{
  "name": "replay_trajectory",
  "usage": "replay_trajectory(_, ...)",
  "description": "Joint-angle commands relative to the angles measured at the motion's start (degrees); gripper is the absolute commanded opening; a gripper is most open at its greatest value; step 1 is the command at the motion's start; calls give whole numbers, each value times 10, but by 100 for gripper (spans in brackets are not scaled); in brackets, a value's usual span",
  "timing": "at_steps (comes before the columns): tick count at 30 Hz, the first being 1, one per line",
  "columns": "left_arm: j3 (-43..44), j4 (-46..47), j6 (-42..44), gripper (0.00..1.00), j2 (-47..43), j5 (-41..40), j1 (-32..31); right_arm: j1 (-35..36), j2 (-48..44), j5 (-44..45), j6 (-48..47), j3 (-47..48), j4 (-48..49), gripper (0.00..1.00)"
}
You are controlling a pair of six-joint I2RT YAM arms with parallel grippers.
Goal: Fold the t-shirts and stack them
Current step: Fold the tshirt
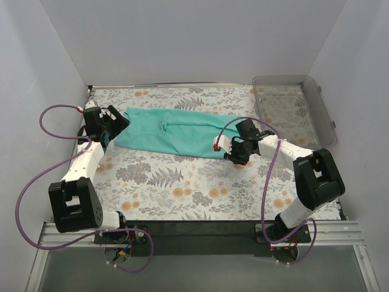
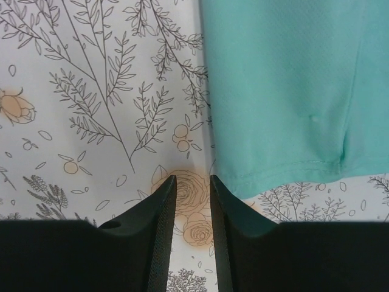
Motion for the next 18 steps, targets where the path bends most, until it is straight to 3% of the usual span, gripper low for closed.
replay_trajectory(1,-32,-14,9,73,-26,18,9,7,-11,31,-11,23,31,32)
replay_trajectory(13,-80,-55,7,74,-104,50,22,18,53,69,-24,58,33,33)
replay_trajectory(18,-99,-65,9,74,-136,59,23,20,66,63,-20,66,25,20)
